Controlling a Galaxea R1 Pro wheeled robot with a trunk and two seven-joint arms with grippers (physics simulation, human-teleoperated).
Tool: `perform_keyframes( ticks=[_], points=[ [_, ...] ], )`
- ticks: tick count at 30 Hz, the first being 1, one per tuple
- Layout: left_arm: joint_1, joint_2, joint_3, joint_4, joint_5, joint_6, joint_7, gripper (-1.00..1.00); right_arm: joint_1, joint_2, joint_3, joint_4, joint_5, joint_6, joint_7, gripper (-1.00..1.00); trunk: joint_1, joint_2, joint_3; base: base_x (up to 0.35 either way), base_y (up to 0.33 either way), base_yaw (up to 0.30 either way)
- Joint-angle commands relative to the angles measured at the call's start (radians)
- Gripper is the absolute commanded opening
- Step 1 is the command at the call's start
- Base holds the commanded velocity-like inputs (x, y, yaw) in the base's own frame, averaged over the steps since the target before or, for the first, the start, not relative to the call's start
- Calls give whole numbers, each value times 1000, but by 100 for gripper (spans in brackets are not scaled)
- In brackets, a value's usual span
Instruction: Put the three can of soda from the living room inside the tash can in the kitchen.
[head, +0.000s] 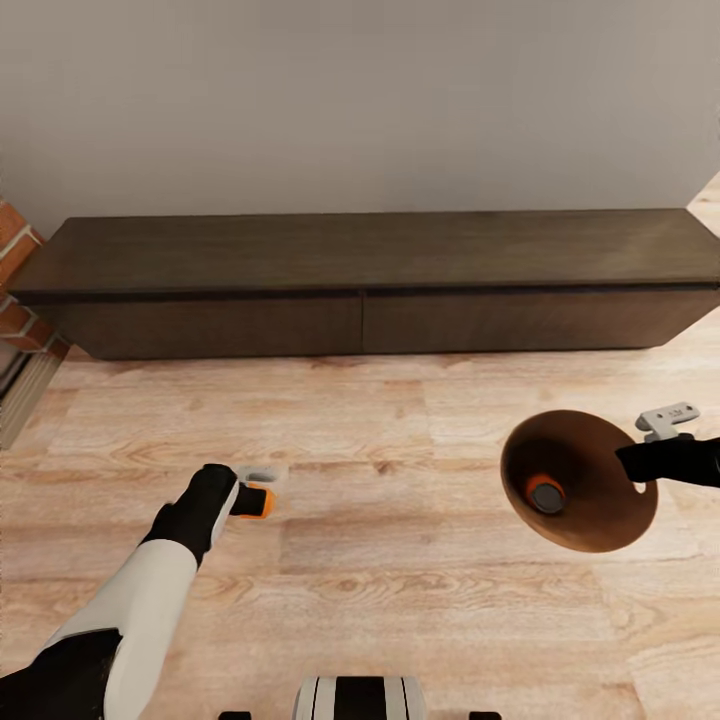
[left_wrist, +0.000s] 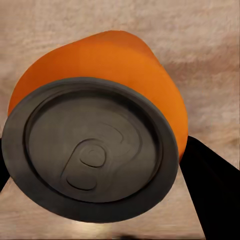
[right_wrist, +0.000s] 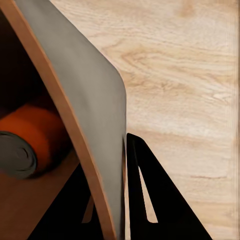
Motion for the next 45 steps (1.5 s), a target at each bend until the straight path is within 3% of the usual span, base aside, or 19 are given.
perform_keyframes(
  ticks=[1, 2, 6, 8, 13, 20, 22, 25, 28, 34, 37, 38, 40, 41, 42, 43, 44, 45],
  points=[
    [0, 1, -2, 0, -14, 11, 4, -100, 1, -1, 0, 0, -10, 4, 6, -100, -4, 7, 3, 0, 0, 0],
    [0, 1, -4, 0, -58, 42, 10, -100, 4, -2, 0, 0, -10, 4, 6, -100, -8, 14, 6, 0, 0, 0],
    [0, 16, -6, 10, -142, 104, 14, -100, 25, -5, 0, 1, -9, 4, 7, -100, -23, 42, 19, 0, 0, 0],
    [0, 34, -6, 17, -159, 119, 14, -100, 35, -5, 1, 1, -9, 4, 8, -100, -31, 56, 25, 0, 0, 0],
    [0, 111, -6, 34, -185, 195, 22, -100, 50, -8, 2, 0, -10, 4, 41, -100, -50, 91, 41, 0, 0, 0],
    [1, 135, -6, 29, -198, 227, 29, -100, 53, -9, 3, 0, -9, 4, 81, -100, -77, 140, 63, 0, 0, 0],
    [1, 137, -3, 32, -195, 188, -15, -100, 53, -6, 4, 0, -10, 4, 84, -100, -84, 154, 69, 0, 0, 0],
    [1, 153, 2, 39, -195, 80, -229, -100, 55, -2, 3, 0, -11, 4, 86, -100, -96, 175, 78, 0, 0, 0],
    [0, 181, 5, 35, -192, 44, -362, -100, 56, -7, 0, 1, -12, 4, 87, -100, -107, 196, 88, 0, 0, 0],
    [1, 188, 5, 36, -189, 15, -436, -100, 88, -5, -2, 1, -15, 4, 112, -100, -130, 238, 107, 0, 0, 0],
    [2, 189, 5, 39, -190, -90, -520, -100, 100, -3, -6, 1, -16, 4, 180, -100, -142, 259, 116, 0, 0, 0],
    [10, 191, 5, 39, -190, -164, -577, -100, 104, -3, -7, 2, -15, 4, 219, -100, -146, 266, 119, 0, 0, 0],
    [27, 192, 6, 38, -190, -245, -616, -100, 107, -2, -9, 2, -14, 4, 248, -100, -153, 280, 125, 0, 0, 0],
    [49, 192, 7, 34, -190, -331, -634, -100, 112, -1, -9, 3, -15, 4, 268, -100, -157, 287, 129, 0, 0, 0],
    [60, 192, 10, 29, -189, -375, -635, -100, 117, 0, -10, 4, -15, 4, 275, -100, -161, 294, 132, 0, 0, 0],
    [82, 191, 24, 12, -188, -460, -631, -100, 129, 2, -10, 5, -16, 4, 286, -100, -165, 301, 135, 0, 0, 0],
    [94, 190, 37, 3, -186, -500, -626, -100, 135, 4, -10, 5, -15, 4, 288, -100, -169, 308, 138, 0, 0, 0],
    [130, 186, 87, -21, -180, -595, -605, -100, 153, 9, -9, 5, -14, 4, 292, -100, -173, 315, 141, 0, 0, 0]
  ],
)
